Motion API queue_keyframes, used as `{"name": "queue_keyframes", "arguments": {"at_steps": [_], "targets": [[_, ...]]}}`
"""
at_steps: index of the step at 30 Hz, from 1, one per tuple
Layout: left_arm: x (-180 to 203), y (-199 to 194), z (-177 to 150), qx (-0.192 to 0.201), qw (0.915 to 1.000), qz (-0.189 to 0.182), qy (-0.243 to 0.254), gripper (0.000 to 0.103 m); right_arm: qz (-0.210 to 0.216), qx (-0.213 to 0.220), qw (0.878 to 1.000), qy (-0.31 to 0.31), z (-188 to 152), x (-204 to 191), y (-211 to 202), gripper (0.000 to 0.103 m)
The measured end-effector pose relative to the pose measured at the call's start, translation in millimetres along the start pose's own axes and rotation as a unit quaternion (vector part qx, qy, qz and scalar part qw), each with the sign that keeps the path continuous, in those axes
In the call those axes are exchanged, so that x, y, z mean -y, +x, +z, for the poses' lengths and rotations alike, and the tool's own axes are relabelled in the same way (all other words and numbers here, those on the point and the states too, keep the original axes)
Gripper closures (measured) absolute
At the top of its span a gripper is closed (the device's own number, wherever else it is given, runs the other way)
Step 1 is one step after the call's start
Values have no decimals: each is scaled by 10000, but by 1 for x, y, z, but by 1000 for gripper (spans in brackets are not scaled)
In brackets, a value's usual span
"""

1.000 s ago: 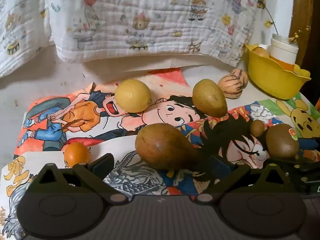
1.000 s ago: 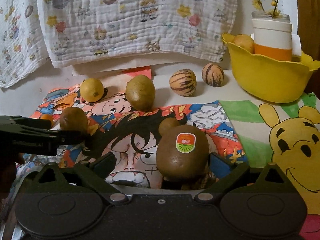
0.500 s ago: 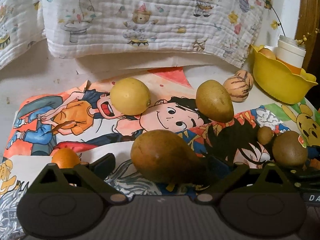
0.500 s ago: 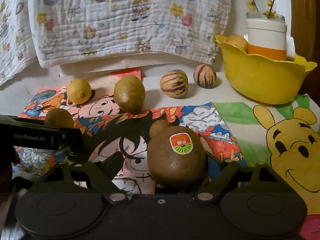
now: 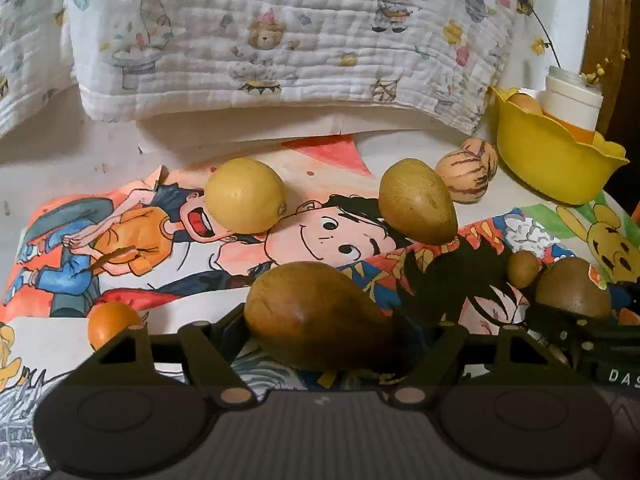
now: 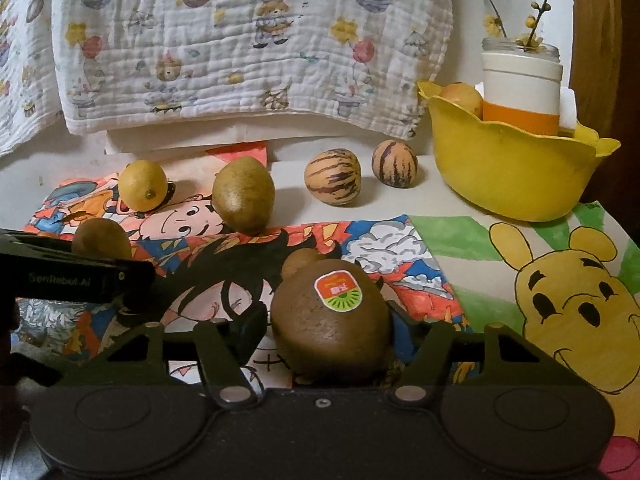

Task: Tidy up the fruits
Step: 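Grasp the brown pear with the left gripper while the right grasps the stickered kiwi, then carry the pear and kiwi into the metal tray and open both grippers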

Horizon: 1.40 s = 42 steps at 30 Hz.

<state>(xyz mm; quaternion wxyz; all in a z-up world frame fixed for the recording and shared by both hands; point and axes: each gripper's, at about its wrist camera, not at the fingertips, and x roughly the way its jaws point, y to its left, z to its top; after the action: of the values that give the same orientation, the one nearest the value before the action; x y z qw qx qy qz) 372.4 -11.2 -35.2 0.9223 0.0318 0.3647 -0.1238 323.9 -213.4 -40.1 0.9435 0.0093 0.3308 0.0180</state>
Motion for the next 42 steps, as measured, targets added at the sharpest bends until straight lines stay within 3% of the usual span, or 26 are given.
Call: {"name": "queue_keyframes", "arguments": {"at_steps": [8,18,26,42], "targets": [[1,-5,-2,-36,10000,-83,5,24,1,4,10000,46,0,2,0,42],[6,-25,-9,-122,9993,-339,-95,24,634,-1,9977,218,-1,1,-12,42],[7,-63,-18,44,9991,-385,-157,24,1070,210,9940,-77,-1,-10,-46,42],[6,-139,-80,74,9988,-354,-326,24,1514,48,9871,-526,-57,-31,-109,42]]}}
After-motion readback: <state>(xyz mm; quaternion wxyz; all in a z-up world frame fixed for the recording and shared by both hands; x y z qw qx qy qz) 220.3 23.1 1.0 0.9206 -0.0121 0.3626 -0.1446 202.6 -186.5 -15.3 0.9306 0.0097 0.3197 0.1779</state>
